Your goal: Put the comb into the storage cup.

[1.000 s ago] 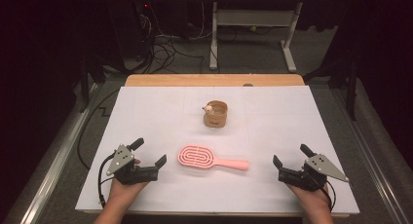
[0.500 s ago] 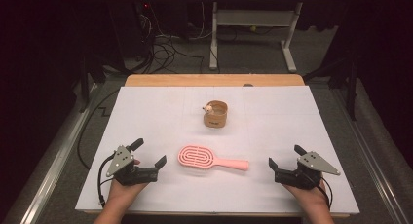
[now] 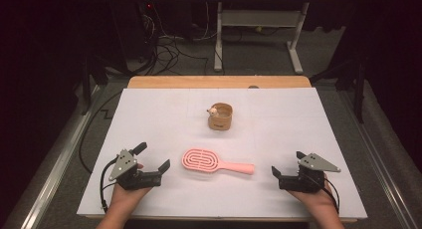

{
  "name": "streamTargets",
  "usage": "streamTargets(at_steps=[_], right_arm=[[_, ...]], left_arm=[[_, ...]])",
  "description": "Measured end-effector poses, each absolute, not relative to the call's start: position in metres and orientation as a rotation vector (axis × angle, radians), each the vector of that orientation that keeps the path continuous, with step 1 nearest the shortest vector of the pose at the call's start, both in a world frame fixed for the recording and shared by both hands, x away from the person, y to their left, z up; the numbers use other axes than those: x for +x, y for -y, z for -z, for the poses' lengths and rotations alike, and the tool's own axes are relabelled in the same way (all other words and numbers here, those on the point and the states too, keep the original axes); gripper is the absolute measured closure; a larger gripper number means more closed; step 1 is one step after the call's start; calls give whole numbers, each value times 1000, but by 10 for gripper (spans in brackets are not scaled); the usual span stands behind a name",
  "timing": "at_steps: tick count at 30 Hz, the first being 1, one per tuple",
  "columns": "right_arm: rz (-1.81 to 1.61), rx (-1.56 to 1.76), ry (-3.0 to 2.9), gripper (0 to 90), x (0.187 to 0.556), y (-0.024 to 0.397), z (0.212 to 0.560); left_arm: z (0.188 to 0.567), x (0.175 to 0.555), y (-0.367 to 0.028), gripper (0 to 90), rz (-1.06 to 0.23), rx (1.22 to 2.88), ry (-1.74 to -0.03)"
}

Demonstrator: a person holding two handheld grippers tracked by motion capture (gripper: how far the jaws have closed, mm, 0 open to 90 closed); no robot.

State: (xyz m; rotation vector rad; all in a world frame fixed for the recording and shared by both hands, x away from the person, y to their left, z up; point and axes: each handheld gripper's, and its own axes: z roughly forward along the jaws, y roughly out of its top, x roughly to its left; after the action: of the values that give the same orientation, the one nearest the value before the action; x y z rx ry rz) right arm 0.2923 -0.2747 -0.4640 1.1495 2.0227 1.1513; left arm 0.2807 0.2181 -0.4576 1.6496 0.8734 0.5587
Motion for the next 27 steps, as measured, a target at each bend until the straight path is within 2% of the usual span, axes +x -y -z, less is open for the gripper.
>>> streamTargets(at_steps=[6, 15, 27], right_arm=[[-1118, 1124, -2137, 22, 298, 265, 465], [-1168, 996, -2305, 129, 303, 237, 452], [-1174, 874, -2403, 220, 317, 196, 445]], left_arm=[[458, 281, -219, 0, -550, 1651, -865], [458, 281, -218, 0, -540, 1643, -859], [458, 281, -217, 0, -541, 1647, -860]])
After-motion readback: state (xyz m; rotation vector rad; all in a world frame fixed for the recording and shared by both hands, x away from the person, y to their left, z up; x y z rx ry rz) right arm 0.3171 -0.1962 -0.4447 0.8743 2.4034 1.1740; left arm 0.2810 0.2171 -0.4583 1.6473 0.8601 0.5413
